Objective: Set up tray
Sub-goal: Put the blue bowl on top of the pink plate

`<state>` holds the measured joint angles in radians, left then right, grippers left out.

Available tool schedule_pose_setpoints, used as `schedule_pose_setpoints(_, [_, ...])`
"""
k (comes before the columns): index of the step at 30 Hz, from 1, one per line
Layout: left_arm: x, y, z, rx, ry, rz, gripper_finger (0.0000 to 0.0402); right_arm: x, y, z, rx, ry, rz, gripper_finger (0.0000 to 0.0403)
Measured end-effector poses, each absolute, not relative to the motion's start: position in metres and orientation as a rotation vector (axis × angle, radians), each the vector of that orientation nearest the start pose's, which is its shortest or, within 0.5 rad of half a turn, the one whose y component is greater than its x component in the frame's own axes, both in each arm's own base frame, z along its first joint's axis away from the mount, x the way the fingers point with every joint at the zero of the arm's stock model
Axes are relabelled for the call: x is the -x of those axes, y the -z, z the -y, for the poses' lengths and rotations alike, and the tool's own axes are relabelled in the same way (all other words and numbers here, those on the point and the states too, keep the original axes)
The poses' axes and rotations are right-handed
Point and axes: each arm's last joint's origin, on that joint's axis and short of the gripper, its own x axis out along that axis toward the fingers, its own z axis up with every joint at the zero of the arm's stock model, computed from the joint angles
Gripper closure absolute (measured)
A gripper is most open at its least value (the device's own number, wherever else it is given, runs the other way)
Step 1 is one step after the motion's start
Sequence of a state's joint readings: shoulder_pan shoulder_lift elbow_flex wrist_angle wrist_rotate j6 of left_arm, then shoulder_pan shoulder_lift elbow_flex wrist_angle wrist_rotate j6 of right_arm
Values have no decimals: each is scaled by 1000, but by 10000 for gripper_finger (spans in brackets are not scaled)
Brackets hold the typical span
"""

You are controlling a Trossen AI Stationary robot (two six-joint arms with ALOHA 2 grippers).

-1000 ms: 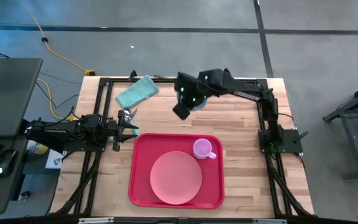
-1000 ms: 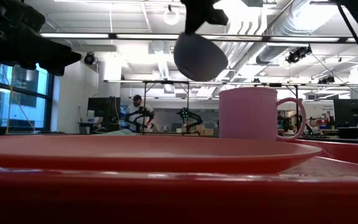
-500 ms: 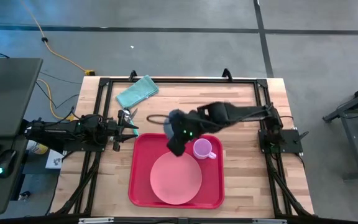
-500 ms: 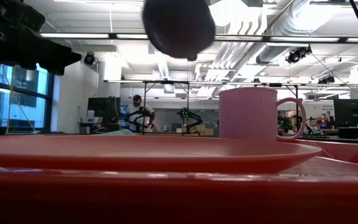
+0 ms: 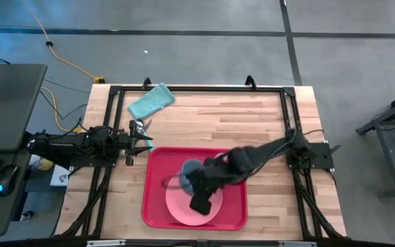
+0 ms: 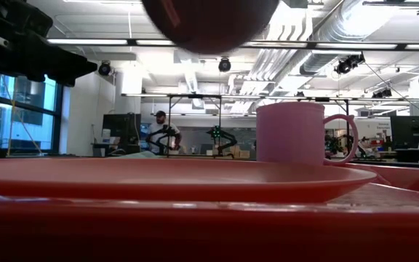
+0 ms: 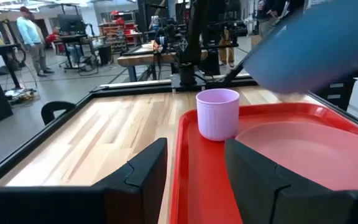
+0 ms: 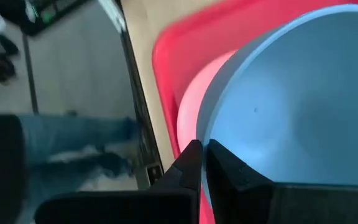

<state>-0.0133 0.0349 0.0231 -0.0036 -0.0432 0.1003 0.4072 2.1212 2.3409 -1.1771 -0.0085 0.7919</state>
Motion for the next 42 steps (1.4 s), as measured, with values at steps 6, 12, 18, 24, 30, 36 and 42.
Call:
schedule_pose_setpoints(6, [-99,-168,0,-82,-36,-16,208,-424,-305,-195,-496,28,-1201,403])
schedule_pose_setpoints(12, [-99,-168,0,-66,-36,-16,208,-442,-264,-183,-526,183,-1295,403])
schedule_pose_setpoints(18, [-99,-168,0,-65,-36,-16,208,-454,-260,-179,-621,178,-1244,403])
schedule_pose_setpoints(24, [-99,-168,0,-75,-36,-16,208,-458,-263,-186,-687,142,-1190,403])
schedule_pose_setpoints(30, [-99,-168,0,-83,-36,-16,208,-457,-262,-185,-681,160,-1202,403])
schedule_pose_setpoints(36, [-99,-168,0,-101,-35,-16,208,-456,-261,-182,-681,201,-1214,403])
schedule_pose_setpoints(42, [-99,-168,0,-101,-35,-16,208,-457,-261,-178,-688,203,-1224,403])
